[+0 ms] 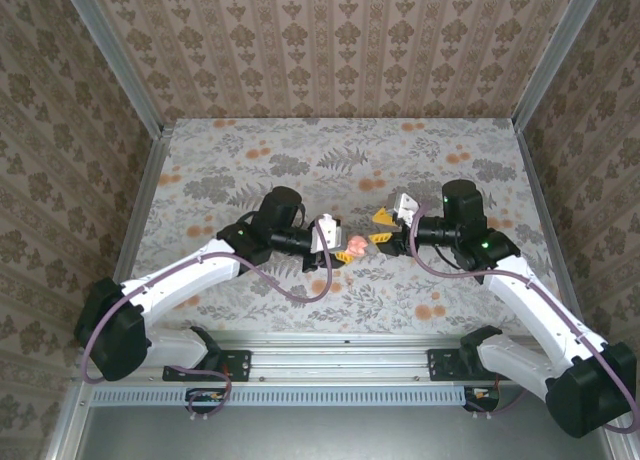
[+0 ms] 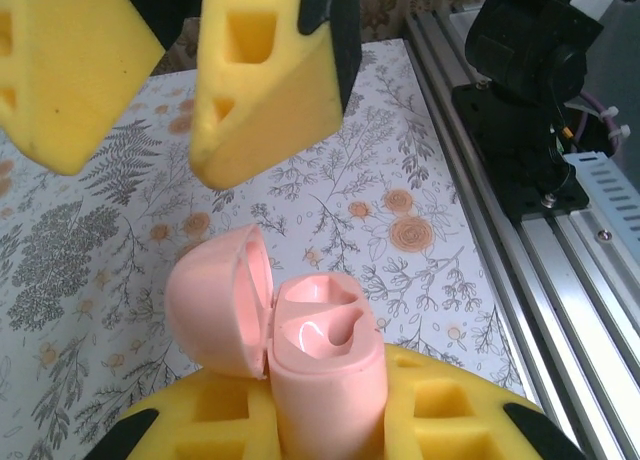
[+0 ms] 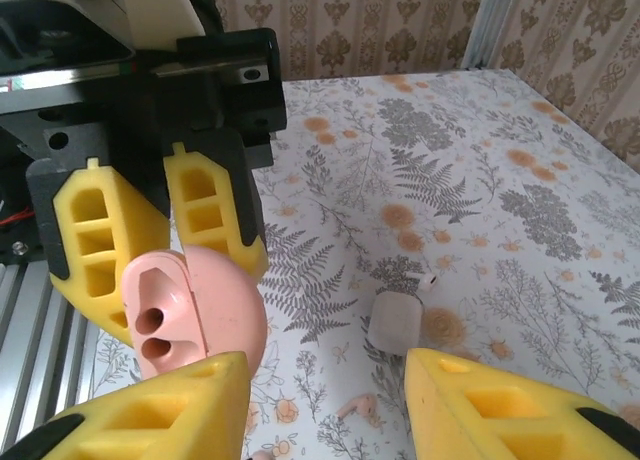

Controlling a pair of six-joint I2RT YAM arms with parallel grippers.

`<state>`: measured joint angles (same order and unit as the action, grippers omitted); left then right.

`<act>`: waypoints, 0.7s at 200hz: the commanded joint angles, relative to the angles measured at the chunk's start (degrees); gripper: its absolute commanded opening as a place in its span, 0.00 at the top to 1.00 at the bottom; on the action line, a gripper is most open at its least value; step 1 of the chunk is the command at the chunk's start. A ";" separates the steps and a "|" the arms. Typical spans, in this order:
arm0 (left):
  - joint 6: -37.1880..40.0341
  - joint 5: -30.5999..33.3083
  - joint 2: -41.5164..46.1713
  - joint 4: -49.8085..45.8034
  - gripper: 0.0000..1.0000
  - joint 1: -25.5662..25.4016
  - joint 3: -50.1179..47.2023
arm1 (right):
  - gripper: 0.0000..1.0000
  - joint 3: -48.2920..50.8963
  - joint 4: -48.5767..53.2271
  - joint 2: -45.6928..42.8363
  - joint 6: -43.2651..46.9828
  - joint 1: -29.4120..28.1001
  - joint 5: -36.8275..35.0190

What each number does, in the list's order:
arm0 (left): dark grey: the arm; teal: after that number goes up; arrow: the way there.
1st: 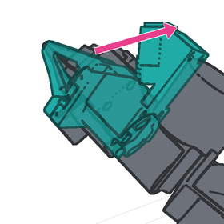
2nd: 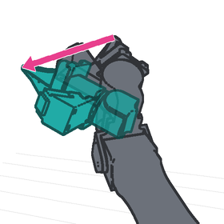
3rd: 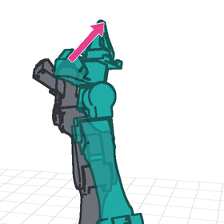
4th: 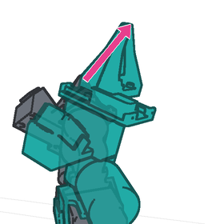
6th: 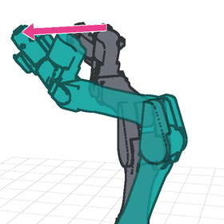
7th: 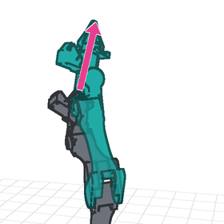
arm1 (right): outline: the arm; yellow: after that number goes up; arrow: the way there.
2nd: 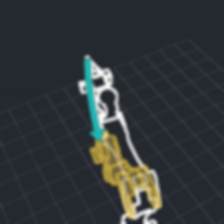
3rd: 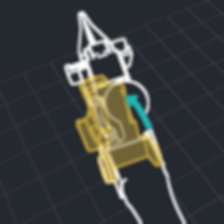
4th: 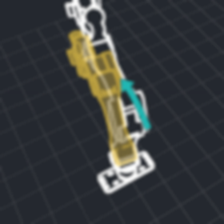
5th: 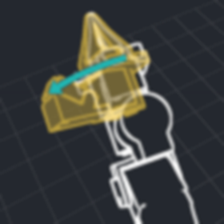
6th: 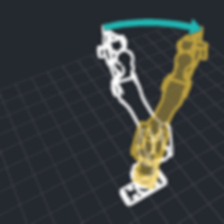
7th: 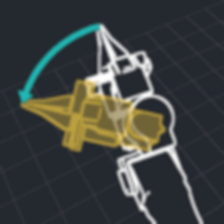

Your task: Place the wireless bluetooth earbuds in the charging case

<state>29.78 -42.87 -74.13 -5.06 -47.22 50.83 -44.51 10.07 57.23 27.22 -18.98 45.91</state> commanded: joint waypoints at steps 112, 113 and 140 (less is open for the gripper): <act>-26.57 4.65 1.94 41.70 0.84 7.97 -19.19 | 0.53 -13.10 21.95 8.08 -24.82 -0.97 -16.43; -26.72 4.82 2.00 41.93 0.84 8.04 -19.36 | 0.53 -13.16 22.20 8.21 -25.10 -1.01 -16.76; -29.38 8.95 3.31 47.33 0.84 10.23 -23.58 | 0.54 -15.84 26.86 12.86 -34.05 -3.27 -25.24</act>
<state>5.17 -38.09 -73.25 33.15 -38.61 29.91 -57.36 27.77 66.61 4.12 -20.40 30.22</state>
